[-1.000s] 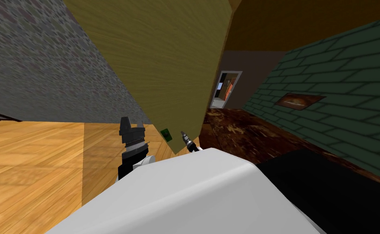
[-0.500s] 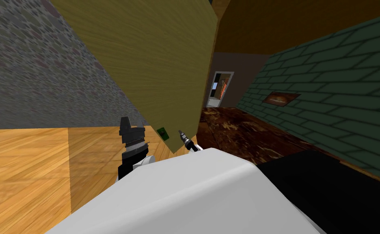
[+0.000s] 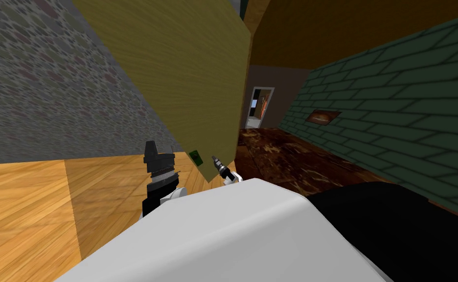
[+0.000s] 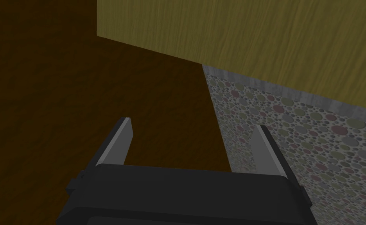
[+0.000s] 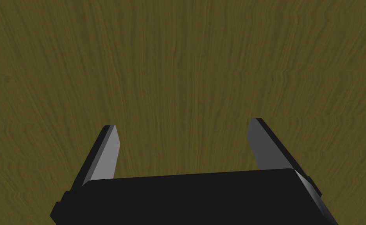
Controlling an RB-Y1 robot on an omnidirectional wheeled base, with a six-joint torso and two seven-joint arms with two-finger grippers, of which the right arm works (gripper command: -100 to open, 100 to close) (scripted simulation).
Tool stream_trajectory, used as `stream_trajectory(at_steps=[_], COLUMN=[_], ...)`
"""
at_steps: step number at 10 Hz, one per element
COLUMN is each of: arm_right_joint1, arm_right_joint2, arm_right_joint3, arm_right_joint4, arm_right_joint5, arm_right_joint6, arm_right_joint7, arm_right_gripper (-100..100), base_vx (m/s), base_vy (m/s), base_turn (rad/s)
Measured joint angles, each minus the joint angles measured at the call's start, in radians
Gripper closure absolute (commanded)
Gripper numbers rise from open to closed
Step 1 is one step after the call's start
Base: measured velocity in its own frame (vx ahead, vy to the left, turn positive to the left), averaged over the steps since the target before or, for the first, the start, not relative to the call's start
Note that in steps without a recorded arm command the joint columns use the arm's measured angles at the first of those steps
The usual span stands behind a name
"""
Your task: Push the door open
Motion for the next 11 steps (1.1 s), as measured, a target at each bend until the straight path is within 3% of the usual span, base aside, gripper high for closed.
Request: stream_trajectory(at_steps=[3,6,9,11], arm_right_joint1=[-0.037,-0.048,-0.056,-0.061], arm_right_joint2=[0.021,0.028,-0.018,-0.021], arm_right_joint3=[0.009,0.012,0.003,-0.004], arm_right_joint4=[0.021,0.033,0.041,0.051], arm_right_joint5=[-0.001,-0.001,-0.002,-0.001], arm_right_joint6=[0.011,0.009,0.007,0.005], arm_right_joint7=[-0.013,-0.018,-0.017,-0.014], arm_right_gripper=[-100,-100,-100,-100], base_vx=[-0.160,-0.055,0.177,0.183], base_vy=[0.096,0.092,0.139,0.149], base_turn=[-0.034,0.012,0.017,0.027])
